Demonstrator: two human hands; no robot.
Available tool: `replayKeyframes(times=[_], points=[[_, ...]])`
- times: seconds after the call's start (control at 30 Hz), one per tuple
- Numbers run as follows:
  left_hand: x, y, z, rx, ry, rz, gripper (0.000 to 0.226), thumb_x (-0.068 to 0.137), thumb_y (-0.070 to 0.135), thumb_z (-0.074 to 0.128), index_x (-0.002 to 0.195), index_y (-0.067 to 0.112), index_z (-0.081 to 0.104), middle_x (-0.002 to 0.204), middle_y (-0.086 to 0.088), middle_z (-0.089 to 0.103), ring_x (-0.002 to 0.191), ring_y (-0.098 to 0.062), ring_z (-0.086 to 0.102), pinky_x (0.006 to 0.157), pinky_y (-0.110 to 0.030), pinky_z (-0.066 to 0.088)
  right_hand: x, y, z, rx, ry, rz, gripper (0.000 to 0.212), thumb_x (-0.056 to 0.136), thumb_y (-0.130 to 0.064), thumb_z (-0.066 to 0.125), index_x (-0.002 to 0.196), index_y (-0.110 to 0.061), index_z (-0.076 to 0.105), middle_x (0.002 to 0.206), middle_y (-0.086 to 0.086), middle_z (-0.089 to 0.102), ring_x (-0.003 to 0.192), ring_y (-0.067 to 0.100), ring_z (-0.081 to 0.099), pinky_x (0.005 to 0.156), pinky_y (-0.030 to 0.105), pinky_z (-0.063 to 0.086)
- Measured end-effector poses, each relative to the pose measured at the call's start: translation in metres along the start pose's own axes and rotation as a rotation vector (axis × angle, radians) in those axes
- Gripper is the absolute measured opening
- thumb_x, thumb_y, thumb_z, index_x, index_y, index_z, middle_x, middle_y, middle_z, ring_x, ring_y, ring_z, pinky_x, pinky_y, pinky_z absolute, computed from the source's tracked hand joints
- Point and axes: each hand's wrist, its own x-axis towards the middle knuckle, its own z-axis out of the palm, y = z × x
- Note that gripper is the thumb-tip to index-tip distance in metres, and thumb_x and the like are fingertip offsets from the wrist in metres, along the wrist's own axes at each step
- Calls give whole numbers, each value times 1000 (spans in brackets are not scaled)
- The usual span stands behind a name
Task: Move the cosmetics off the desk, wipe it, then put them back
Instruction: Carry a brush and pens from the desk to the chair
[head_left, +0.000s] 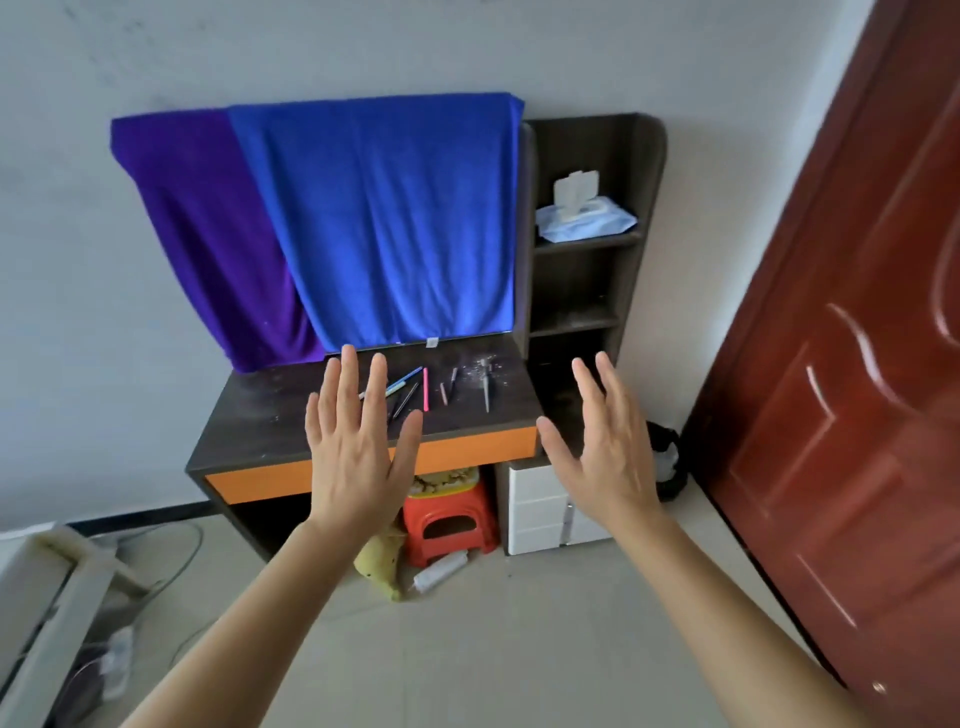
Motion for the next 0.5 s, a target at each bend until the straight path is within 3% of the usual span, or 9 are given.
replayKeyframes(times=[0.3,0.5], points=[[61,-88,102,124,-177,-156,70,98,53,29,157,17,20,166,-11,9,153,-30,7,119,-56,17,69,39,152,111,-206,-30,68,96,-49,54,154,-19,32,159,10,32,144,23,36,114,32,32],[129,-130,165,193,-261,-338,66,101,49,36,157,15,22,166,-11,10,153,-30,8,120,-54,18,155,76,240,153,-372,6,68,95,-41,62,153,-16,37,156,12,39,143,26,39,112,42,42]])
